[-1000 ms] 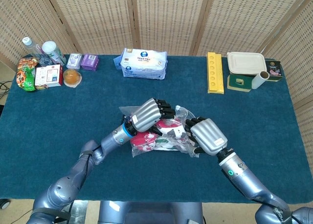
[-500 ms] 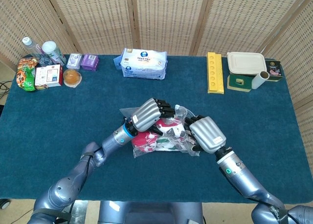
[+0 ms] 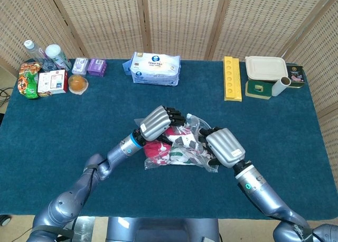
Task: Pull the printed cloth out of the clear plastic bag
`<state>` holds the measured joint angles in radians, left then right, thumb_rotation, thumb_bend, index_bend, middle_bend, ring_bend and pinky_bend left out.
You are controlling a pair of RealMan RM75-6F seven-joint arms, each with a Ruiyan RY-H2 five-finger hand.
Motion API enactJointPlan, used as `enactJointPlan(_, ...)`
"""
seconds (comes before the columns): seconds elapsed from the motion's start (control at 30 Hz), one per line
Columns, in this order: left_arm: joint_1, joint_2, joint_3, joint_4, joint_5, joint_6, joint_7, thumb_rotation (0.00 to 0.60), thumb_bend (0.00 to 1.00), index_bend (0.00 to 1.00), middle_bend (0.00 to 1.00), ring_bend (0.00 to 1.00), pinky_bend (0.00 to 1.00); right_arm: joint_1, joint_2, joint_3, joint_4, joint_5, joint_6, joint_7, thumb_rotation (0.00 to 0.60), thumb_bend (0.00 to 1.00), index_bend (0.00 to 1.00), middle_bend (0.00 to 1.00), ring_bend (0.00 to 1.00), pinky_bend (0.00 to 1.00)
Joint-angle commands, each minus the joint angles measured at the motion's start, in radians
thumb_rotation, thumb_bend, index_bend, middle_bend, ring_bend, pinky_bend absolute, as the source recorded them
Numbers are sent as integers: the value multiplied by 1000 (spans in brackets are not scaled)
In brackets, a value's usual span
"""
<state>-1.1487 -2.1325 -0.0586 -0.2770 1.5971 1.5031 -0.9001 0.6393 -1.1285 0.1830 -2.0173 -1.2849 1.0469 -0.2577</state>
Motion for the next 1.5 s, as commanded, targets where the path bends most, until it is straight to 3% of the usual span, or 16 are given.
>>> enactJointPlan(0.03, 7, 8, 2, -7, 1, -6, -6, 600, 293, 932, 640, 589, 649, -2, 4, -4, 0, 4, -2, 5, 600, 365, 656, 394, 485, 450)
enactJointPlan(0.4, 28, 47, 25, -49, 23, -13, -7, 600, 254, 800, 578, 554, 621, 6, 4, -10, -1, 25, -19, 2, 600, 365, 661, 394, 486, 448)
enactJointPlan(0.5, 41, 69, 46, -70, 35, -48, 0, 600, 176, 621, 525, 514, 587, 11, 0, -13, 4, 43, -33, 4, 600, 366, 662, 394, 486, 448)
enactJointPlan(0.6, 46, 117, 77, -137, 49, -129, 17, 600, 111, 311, 388, 399, 505, 21, -6, -14, 14, 66, -53, 6, 600, 366, 661, 394, 486, 448)
enactJointPlan(0.67, 42, 168, 96, -215, 55, -207, 37, 600, 72, 85, 241, 252, 406, 27, -10, -13, 23, 81, -62, 4, 600, 366, 661, 394, 486, 447)
enactJointPlan(0.73, 30, 229, 103, -308, 51, -280, 74, 600, 42, 5, 132, 132, 321, 32, -14, -11, 30, 96, -65, 2, 600, 367, 661, 394, 487, 446)
enactJointPlan(0.87, 14, 330, 81, -488, 19, -378, 151, 600, 4, 0, 30, 3, 189, 41, -22, -11, 48, 121, -70, -12, 600, 366, 662, 394, 486, 444)
enactJointPlan(1.13, 41, 475, 37, -697, -9, -379, 292, 600, 0, 0, 15, 0, 167, 54, -28, -15, 84, 160, -78, -38, 600, 366, 662, 395, 487, 439)
enactJointPlan(1.5, 170, 640, 70, -787, -38, -353, 423, 600, 0, 0, 15, 0, 178, 49, -34, -27, 126, 132, -72, -17, 600, 366, 661, 395, 485, 432)
